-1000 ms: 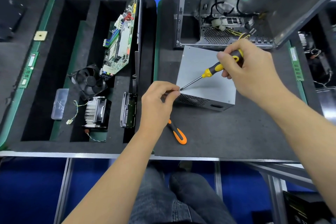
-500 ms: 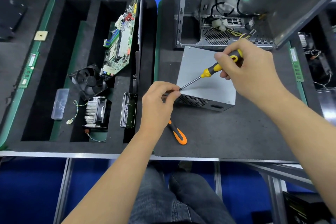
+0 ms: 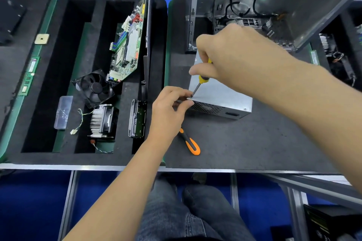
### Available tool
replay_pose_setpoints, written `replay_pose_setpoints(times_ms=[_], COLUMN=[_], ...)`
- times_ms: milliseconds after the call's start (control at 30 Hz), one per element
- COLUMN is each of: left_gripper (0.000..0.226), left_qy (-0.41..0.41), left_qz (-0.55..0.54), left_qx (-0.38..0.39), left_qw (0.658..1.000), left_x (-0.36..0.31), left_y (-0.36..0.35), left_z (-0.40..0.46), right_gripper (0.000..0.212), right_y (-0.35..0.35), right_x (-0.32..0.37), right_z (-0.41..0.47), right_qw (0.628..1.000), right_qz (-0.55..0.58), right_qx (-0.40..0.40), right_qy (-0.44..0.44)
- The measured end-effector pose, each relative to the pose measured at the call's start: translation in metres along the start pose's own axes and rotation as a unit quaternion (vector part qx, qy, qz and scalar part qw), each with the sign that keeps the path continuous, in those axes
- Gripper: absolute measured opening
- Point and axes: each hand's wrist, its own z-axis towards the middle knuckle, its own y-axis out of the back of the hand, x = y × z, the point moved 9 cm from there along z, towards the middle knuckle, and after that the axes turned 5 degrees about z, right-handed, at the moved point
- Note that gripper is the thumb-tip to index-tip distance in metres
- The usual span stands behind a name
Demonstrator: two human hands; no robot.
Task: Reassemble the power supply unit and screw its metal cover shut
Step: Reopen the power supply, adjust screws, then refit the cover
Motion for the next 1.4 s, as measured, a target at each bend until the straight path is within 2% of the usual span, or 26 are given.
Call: replay_pose_setpoints(times_ms=[133, 233, 333, 400, 467, 567, 633, 700, 767, 800, 833, 867, 900, 933, 1000, 1033, 1067, 1100, 1167, 1233, 1300, 1333, 1400], left_gripper=[0.016, 0.015, 0.012, 0.010, 0.008, 0.006, 0.005, 0.005, 0.005, 0.005, 0.005, 0.004, 0.004, 0.003, 0.003, 0.003, 0.003, 0.003, 0.003, 0.003, 0.004, 0.004, 0.005], left_qy=[0.002, -0.006, -0.031, -0.025, -0.026, -0.029, -0.025, -0.020, -0.026, -0.028, -0.030, -0.032, -0.037, -0.042, -0.047, -0.048, -0.049, -0.053, -0.064, -0.071, -0.077, -0.081, -0.085], left_qz=[0.000, 0.003, 0.015, 0.014, 0.018, 0.019, 0.019, 0.021, 0.025, 0.027, 0.029, 0.031, 0.034, 0.037, 0.042, 0.044, 0.044, 0.045, 0.049, 0.051, 0.055, 0.057, 0.062], left_qx=[0.001, 0.013, 0.003, -0.001, 0.002, 0.017, 0.024, 0.024, 0.026, 0.029, 0.033, 0.036, 0.036, 0.034, 0.034, 0.037, 0.039, 0.040, 0.037, 0.032, 0.031, 0.033, 0.037], left_qw=[1.000, 1.000, 0.999, 1.000, 0.999, 0.999, 0.999, 0.999, 0.999, 0.999, 0.999, 0.998, 0.998, 0.998, 0.997, 0.997, 0.997, 0.997, 0.996, 0.996, 0.995, 0.995, 0.994], left_x=[-0.001, -0.003, -0.008, -0.008, -0.007, -0.007, -0.006, -0.006, -0.008, -0.009, -0.009, -0.009, -0.010, -0.010, -0.011, -0.011, -0.011, -0.012, -0.013, -0.014, -0.014, -0.015, -0.016], left_y=[0.000, 0.001, 0.003, 0.004, 0.003, 0.002, 0.002, 0.003, 0.002, 0.002, 0.002, 0.002, 0.002, 0.003, 0.002, 0.002, 0.001, 0.001, 0.001, 0.003, 0.003, 0.002, 0.002], left_z=[0.001, 0.003, 0.005, 0.007, 0.008, 0.009, 0.010, 0.011, 0.011, 0.011, 0.011, 0.012, 0.012, 0.012, 0.012, 0.012, 0.012, 0.012, 0.012, 0.013, 0.013, 0.013, 0.012], right_gripper=[0.021, 0.015, 0.035, 0.052, 0.047, 0.017, 0.023, 0.030, 0.047, 0.042, 0.031, 0.019, 0.014, 0.017, 0.038, 0.048, 0.050, 0.043, 0.019, 0.024, 0.040, 0.038, 0.021], right_y=[0.000, -0.002, -0.006, -0.002, 0.005, 0.001, -0.003, -0.008, -0.003, 0.001, 0.003, 0.001, 0.001, -0.002, -0.004, 0.000, 0.005, 0.007, 0.003, 0.000, 0.005, 0.005, -0.003], right_x=[0.017, 0.021, 0.000, -0.007, 0.001, 0.017, 0.021, 0.010, -0.007, -0.008, -0.005, -0.003, 0.000, 0.000, -0.007, -0.011, -0.011, -0.007, 0.001, -0.006, -0.011, -0.011, -0.010], right_z=[-0.003, -0.003, 0.002, 0.003, 0.002, 0.000, -0.001, 0.000, 0.002, 0.003, 0.002, 0.001, 0.000, 0.000, 0.001, 0.002, 0.003, 0.002, -0.003, -0.005, -0.003, -0.003, -0.006], right_qw=[0.995, 0.988, 0.994, 0.999, 0.995, 0.994, 0.987, 0.988, 0.996, 0.995, 0.997, 0.998, 0.994, 0.989, 0.991, 0.998, 0.999, 1.000, 0.994, 0.990, 0.998, 0.998, 0.987], right_qz=[0.025, 0.054, 0.067, -0.012, -0.098, -0.009, 0.074, 0.099, -0.038, -0.088, -0.068, -0.004, 0.069, 0.115, 0.097, 0.029, -0.027, -0.021, 0.093, 0.129, 0.057, 0.048, 0.148], right_qx=[-0.007, 0.033, 0.060, 0.030, -0.009, 0.017, 0.076, 0.101, 0.078, 0.055, 0.042, 0.050, 0.067, 0.088, 0.088, 0.061, 0.025, 0.004, 0.026, 0.043, 0.008, 0.002, 0.035], right_qy=[0.093, 0.138, 0.057, 0.002, 0.008, 0.107, 0.123, 0.055, -0.020, -0.012, 0.015, 0.037, 0.051, 0.045, -0.004, -0.022, -0.016, 0.010, 0.059, 0.040, 0.028, 0.040, 0.053])
